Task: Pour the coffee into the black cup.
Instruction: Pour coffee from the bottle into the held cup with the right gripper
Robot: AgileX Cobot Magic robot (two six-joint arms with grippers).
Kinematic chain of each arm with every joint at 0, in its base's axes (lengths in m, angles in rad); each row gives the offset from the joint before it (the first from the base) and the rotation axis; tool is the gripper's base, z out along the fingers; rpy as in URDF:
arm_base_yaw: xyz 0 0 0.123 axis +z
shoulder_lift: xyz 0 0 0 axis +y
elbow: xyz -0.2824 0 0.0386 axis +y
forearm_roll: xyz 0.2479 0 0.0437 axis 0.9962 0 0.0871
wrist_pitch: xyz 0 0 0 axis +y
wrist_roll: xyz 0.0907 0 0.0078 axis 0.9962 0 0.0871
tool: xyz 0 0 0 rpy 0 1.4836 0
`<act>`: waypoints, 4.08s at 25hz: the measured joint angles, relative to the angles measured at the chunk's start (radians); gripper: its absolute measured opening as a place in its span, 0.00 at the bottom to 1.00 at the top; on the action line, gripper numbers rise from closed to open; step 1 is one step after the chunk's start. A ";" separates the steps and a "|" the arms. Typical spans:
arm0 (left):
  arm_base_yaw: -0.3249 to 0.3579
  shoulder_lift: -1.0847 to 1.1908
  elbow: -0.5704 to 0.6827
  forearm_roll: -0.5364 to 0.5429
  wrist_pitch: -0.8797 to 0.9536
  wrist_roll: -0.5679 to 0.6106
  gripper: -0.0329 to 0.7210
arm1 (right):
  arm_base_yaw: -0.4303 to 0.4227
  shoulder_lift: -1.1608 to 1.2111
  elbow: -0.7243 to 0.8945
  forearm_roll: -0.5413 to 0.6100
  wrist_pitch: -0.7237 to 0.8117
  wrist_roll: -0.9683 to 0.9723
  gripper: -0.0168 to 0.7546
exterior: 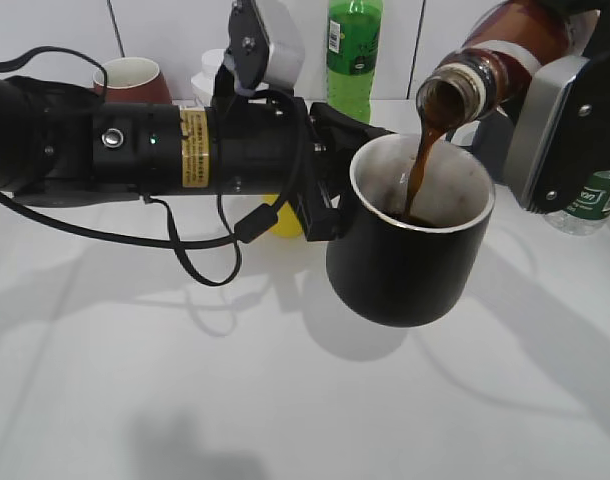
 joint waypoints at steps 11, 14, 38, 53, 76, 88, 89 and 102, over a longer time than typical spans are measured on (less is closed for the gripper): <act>0.000 0.000 0.000 -0.001 0.000 0.000 0.09 | 0.000 0.000 0.000 0.001 0.000 -0.010 0.71; 0.000 0.000 0.000 -0.001 0.000 0.000 0.09 | 0.000 0.000 0.000 0.002 0.000 -0.015 0.71; 0.000 0.000 0.000 -0.004 0.004 -0.005 0.09 | 0.000 0.000 0.000 0.020 0.000 -0.087 0.71; 0.000 0.000 0.000 -0.004 0.004 -0.006 0.09 | 0.000 0.000 0.000 0.028 0.000 -0.129 0.71; 0.000 0.000 0.000 -0.004 0.005 -0.006 0.09 | 0.000 0.000 -0.001 0.034 -0.007 -0.149 0.71; 0.000 0.000 0.000 -0.004 0.007 -0.006 0.09 | 0.000 0.000 -0.002 0.095 -0.006 -0.195 0.71; 0.000 0.000 0.000 -0.004 0.007 -0.006 0.09 | 0.000 0.000 -0.002 0.095 -0.006 -0.198 0.71; 0.000 0.001 0.000 -0.004 0.009 -0.006 0.09 | 0.000 0.000 -0.002 0.107 -0.008 -0.230 0.71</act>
